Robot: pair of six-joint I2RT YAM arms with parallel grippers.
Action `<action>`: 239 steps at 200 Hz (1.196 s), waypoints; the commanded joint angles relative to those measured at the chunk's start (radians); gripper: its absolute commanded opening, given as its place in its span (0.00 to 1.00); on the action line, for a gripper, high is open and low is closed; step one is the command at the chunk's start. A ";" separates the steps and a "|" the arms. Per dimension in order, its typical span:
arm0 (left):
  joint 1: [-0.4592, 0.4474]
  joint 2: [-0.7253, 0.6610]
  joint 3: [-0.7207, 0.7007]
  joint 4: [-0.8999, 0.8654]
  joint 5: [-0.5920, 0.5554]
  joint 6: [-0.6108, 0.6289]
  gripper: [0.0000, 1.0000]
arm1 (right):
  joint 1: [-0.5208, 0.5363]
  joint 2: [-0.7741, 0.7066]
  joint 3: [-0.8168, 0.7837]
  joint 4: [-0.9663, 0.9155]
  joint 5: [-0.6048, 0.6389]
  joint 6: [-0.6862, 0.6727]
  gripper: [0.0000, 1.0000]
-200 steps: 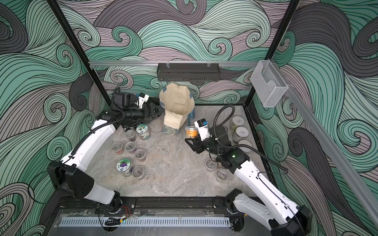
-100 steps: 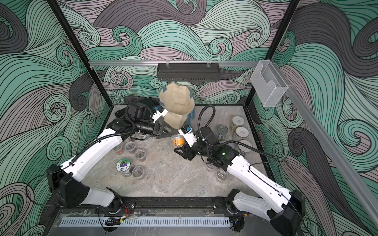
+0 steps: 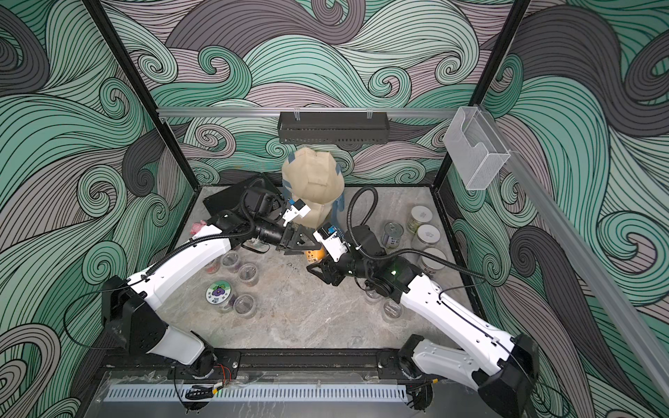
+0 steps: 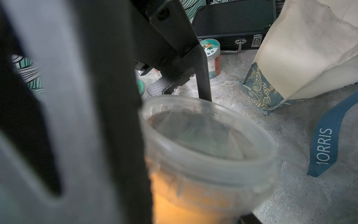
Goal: Take out the seed jars from the canvas bag
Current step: Place the seed jar at the center of the board.
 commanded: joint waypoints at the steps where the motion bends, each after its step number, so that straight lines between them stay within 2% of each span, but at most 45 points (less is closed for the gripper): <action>1: -0.018 0.022 0.017 -0.024 0.037 0.027 0.90 | 0.008 0.002 0.026 0.007 -0.011 -0.011 0.51; 35: -0.024 0.037 0.024 -0.021 0.047 0.020 0.82 | 0.010 0.005 0.020 0.007 -0.011 -0.014 0.52; 68: -0.026 0.046 0.028 -0.006 0.055 0.009 0.64 | 0.012 0.009 0.017 0.008 -0.009 -0.016 0.52; 94: -0.027 0.050 0.031 0.002 0.060 0.002 0.62 | 0.012 0.009 0.014 0.013 -0.005 -0.014 0.54; 106: -0.027 0.052 0.031 0.005 0.057 0.003 0.62 | 0.012 0.009 0.012 0.013 0.001 -0.015 0.60; 129: -0.027 0.049 0.031 0.007 0.052 0.006 0.62 | 0.012 -0.003 0.003 0.014 0.046 -0.006 0.78; 151: -0.026 0.045 0.031 -0.008 0.009 0.026 0.62 | 0.012 -0.026 -0.010 0.007 0.146 0.019 0.97; 174: -0.023 0.042 0.030 -0.060 -0.117 0.076 0.62 | 0.011 -0.077 -0.043 -0.010 0.281 0.075 0.99; 206: -0.027 0.044 -0.006 -0.099 -0.387 0.115 0.62 | 0.010 -0.200 -0.124 -0.036 0.473 0.185 0.99; 239: -0.096 0.023 -0.159 0.065 -0.753 0.087 0.64 | 0.006 -0.315 -0.216 -0.048 0.591 0.271 0.99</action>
